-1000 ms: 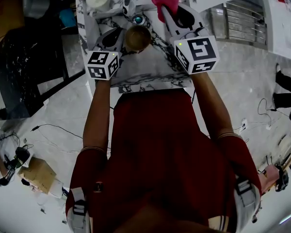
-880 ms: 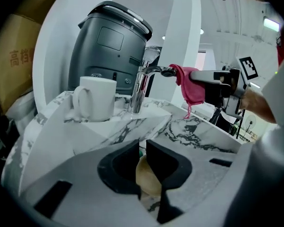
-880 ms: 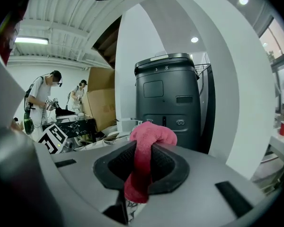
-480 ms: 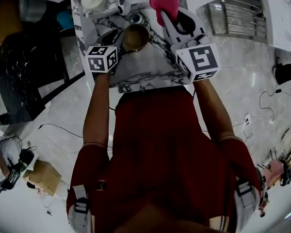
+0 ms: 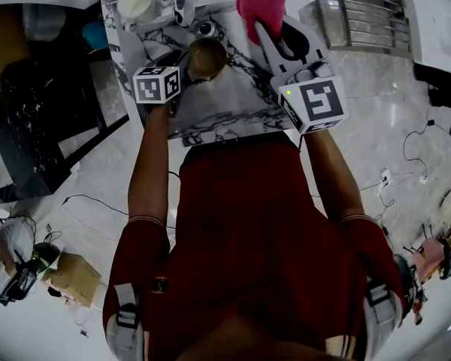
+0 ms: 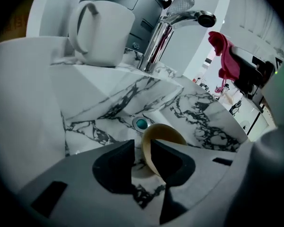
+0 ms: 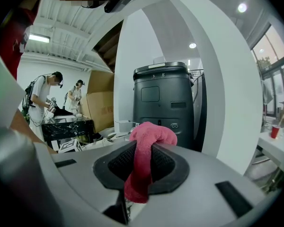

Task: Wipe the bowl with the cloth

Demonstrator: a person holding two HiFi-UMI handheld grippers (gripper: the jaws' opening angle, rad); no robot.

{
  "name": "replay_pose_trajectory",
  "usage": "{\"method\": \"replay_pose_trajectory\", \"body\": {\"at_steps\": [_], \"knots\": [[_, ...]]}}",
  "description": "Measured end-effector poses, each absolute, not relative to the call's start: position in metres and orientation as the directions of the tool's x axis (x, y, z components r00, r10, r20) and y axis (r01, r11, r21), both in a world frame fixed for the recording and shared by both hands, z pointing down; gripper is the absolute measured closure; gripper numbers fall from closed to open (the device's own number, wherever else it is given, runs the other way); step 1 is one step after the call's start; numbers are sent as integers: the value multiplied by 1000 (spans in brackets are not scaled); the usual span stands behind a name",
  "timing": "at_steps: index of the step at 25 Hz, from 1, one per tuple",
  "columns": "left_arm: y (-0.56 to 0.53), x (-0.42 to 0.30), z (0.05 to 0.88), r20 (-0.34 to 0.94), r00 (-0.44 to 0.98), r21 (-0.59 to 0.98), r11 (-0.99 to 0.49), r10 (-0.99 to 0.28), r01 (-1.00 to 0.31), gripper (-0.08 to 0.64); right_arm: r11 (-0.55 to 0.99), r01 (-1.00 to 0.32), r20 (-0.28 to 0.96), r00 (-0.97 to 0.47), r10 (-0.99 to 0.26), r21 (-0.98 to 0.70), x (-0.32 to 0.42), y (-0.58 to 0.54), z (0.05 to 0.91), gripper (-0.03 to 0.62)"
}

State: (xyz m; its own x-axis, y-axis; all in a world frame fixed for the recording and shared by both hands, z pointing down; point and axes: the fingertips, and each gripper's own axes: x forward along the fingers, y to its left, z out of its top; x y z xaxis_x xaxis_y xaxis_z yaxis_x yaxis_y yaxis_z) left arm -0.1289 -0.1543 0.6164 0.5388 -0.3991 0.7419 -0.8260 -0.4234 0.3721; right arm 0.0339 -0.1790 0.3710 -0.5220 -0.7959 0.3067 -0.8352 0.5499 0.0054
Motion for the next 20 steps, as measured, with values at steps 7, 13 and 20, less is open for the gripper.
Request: {"method": "replay_pose_trajectory", "body": {"at_steps": [7, 13, 20], "knots": [[-149, -130, 630, 770, 537, 411, -376, -344, -830, 469, 546, -838, 247, -530, -811, -7, 35, -180, 366, 532], [-146, -129, 636, 772, 552, 451, -339, -316, -825, 478, 545, -838, 244, -530, -812, -7, 34, -181, 367, 532], [-147, -126, 640, 772, 554, 464, -319, -311, -827, 518, 542, -840, 246, -527, -814, -6, 35, -180, 368, 532]]}}
